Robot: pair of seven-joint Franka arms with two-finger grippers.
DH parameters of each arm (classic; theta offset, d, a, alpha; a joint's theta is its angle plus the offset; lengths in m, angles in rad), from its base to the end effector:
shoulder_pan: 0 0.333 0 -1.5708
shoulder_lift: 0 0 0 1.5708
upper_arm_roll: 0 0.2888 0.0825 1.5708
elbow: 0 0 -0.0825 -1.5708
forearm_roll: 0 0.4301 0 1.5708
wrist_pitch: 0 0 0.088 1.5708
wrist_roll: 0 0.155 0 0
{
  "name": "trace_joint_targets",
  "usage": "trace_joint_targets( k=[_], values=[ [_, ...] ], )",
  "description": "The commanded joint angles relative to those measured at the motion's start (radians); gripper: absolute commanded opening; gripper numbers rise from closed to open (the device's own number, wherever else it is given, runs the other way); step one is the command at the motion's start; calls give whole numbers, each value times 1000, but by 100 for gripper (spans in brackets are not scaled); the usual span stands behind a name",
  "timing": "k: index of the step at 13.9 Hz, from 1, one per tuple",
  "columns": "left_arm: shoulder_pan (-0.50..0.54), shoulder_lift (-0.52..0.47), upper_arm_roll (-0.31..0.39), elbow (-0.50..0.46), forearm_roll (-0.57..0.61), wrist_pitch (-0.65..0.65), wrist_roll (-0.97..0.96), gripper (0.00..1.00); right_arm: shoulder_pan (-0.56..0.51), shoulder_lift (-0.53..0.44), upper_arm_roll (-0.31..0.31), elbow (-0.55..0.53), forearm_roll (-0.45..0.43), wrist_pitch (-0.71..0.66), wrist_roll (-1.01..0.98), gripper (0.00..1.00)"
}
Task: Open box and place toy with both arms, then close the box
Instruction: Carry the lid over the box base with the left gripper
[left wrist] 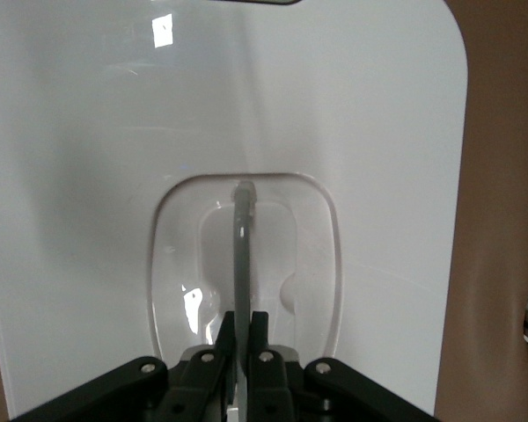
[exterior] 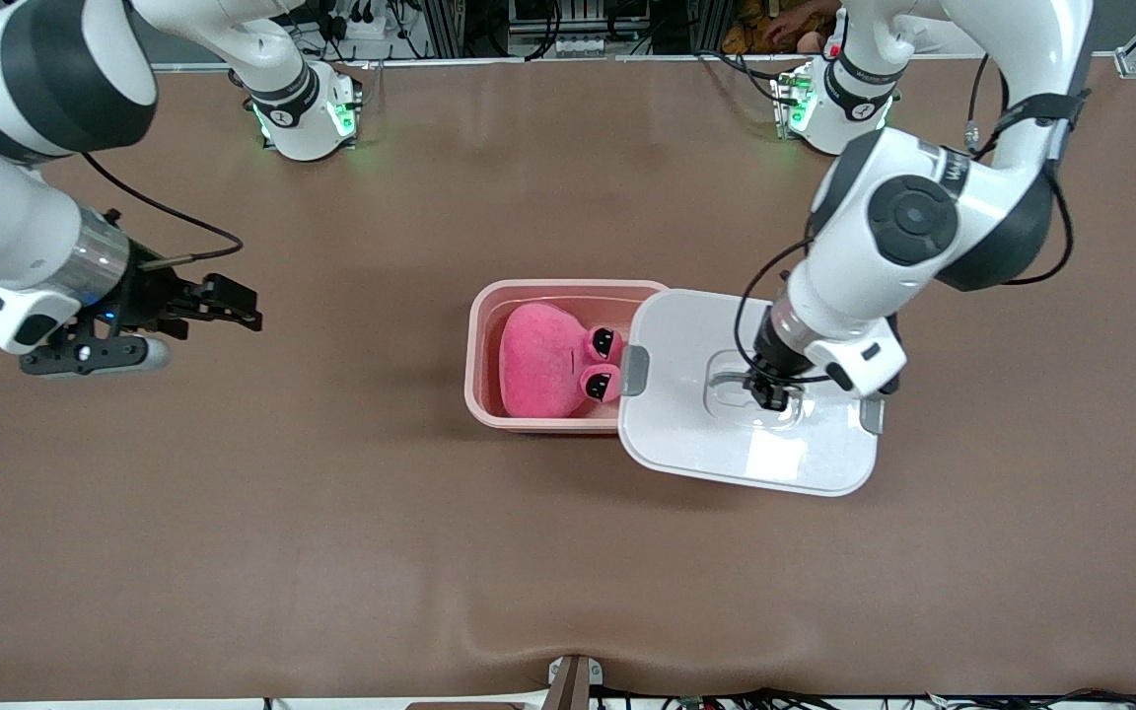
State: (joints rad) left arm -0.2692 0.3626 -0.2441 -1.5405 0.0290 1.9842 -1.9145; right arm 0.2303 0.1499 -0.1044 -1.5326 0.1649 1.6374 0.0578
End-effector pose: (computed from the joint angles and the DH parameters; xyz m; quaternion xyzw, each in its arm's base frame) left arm 0.6294 -0.3350 0.3707 0.7605 0.6471 -0.0111 0.0531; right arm 0.6338 0.1080 0.4836 -0.9966 -0.0271 0.0288 0.0719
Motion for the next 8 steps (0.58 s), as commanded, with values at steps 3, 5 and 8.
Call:
trace_joint_targets(
  k=[3,5,8],
  values=[
    [-87,-1,5,23,25,4,-122,0,-143,-111,54,-34,-57,-91,-122,100],
    [-135,22,6,43,26,8,-181,0,-199,-141,93,-37,-135,-111,-136,100],
    [-191,58,6,72,78,10,-283,0,-264,-203,94,-83,-140,-120,-177,100]
  ],
)
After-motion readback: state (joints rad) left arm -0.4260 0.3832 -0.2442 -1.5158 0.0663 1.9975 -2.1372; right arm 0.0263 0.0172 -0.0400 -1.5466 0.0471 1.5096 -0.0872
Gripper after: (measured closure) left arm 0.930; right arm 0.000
